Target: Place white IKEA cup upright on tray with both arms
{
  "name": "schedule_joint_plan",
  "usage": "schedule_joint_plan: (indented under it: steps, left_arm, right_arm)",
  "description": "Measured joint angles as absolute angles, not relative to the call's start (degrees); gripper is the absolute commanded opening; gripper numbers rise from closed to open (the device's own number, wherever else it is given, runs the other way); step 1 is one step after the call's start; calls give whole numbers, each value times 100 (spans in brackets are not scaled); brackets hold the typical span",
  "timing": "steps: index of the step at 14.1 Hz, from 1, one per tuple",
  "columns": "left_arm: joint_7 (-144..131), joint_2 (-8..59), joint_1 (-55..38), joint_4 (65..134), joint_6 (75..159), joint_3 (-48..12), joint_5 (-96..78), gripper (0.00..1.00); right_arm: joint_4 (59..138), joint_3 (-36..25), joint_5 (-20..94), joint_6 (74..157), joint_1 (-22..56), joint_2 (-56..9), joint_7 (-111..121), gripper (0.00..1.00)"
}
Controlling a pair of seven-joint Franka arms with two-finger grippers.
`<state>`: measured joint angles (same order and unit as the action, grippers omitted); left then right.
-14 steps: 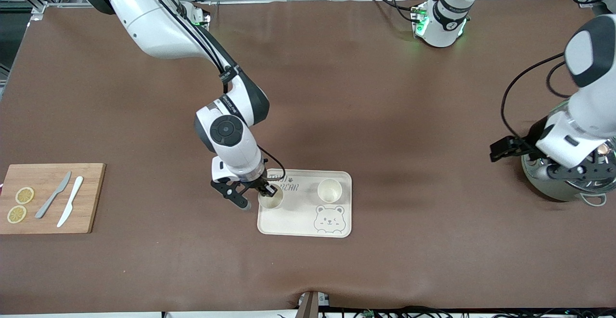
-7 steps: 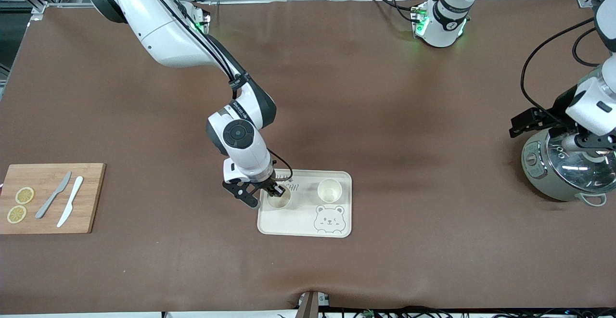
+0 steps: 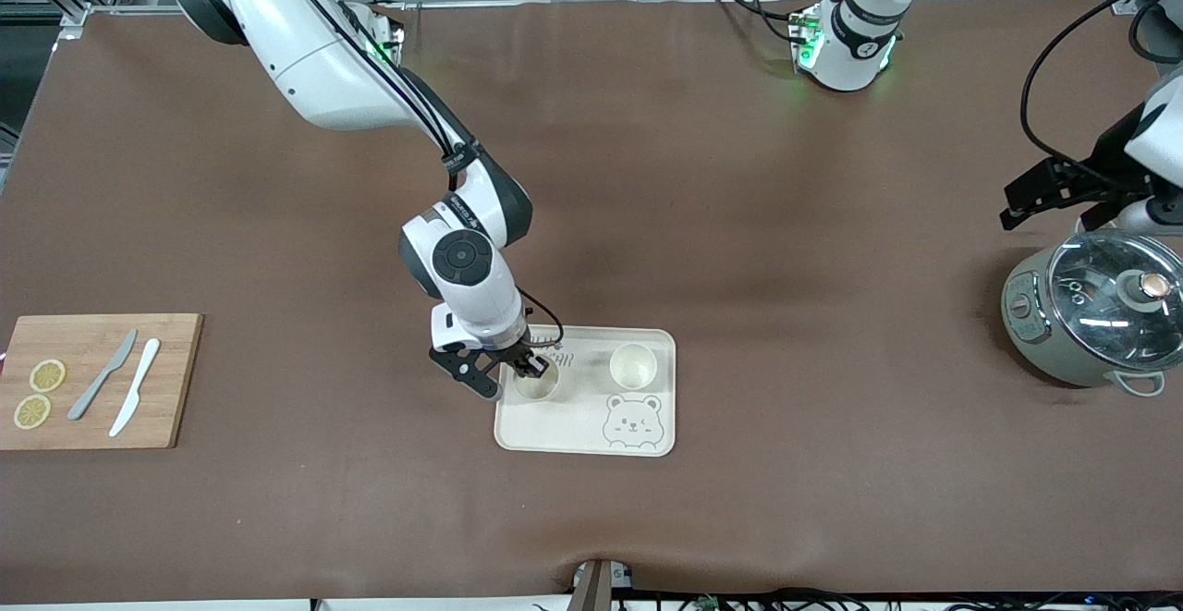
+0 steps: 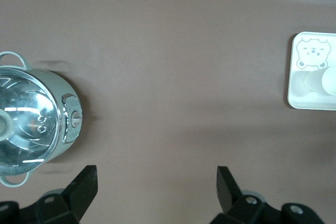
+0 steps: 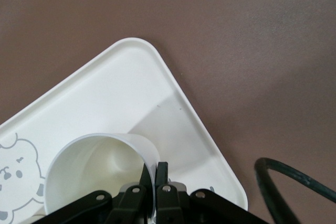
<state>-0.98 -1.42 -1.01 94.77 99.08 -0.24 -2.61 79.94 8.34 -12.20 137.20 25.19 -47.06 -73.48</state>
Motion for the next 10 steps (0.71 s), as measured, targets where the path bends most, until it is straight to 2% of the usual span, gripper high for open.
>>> schedule_joint_plan:
  steps: [6,7,9,10]
  left_arm:
    - [-98,-270,-157,9484,9820,46,-262,100]
    - [-98,-270,-159,9499,9815,46,-262,100]
    - [37,-265,-166,9529,9687,46,-262,100]
    - [164,-260,-172,9540,9545,46,-262,100]
  right_arm:
    - [7994,819,-1225,13743,2534,-4723,-7356,0]
    - [7994,817,-1225,13743,2535,-4725,-7356,7]
    - [7994,810,-1226,13746,2534,-4736,-7358,29]
    - [7994,807,-1227,13766,2534,-4745,-7360,47]
